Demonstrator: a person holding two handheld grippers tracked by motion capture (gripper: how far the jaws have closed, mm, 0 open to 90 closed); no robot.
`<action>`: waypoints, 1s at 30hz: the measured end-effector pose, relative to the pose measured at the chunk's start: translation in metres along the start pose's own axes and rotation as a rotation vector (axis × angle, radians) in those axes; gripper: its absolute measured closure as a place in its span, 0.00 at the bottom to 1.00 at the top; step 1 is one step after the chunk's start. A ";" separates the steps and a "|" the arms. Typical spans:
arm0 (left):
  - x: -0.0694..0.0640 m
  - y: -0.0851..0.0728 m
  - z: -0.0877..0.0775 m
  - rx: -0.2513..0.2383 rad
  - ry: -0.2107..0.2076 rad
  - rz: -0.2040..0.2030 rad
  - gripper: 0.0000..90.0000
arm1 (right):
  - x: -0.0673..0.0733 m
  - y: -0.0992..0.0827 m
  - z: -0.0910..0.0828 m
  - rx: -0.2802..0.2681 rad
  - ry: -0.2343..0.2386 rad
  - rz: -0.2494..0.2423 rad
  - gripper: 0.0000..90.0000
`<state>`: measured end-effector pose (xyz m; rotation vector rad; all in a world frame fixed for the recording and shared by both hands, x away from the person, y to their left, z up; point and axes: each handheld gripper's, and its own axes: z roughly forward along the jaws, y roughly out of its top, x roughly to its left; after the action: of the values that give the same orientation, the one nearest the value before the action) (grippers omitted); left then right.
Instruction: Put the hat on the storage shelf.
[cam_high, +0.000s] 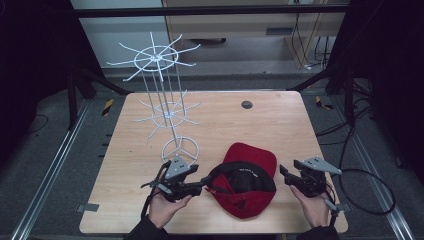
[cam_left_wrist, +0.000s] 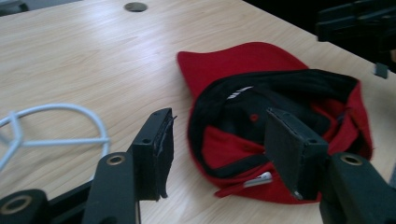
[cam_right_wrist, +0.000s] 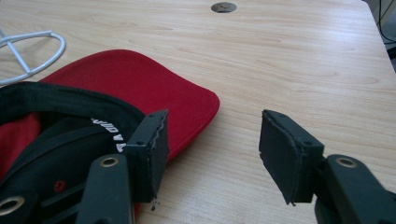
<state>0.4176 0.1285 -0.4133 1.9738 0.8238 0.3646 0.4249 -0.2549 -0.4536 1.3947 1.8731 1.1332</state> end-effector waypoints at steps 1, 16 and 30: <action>-0.002 0.001 0.001 0.003 -0.001 0.005 0.47 | 0.000 0.000 0.000 -0.002 -0.001 0.000 0.49; -0.049 0.018 0.036 0.059 -0.117 0.060 0.48 | 0.000 0.000 0.002 0.006 0.001 -0.013 0.50; -0.083 0.025 0.070 0.145 -0.179 0.120 0.48 | -0.004 -0.003 0.003 0.013 -0.008 -0.010 0.52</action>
<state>0.4054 0.0179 -0.4222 2.1617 0.6347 0.1972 0.4274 -0.2584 -0.4585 1.3935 1.8833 1.1107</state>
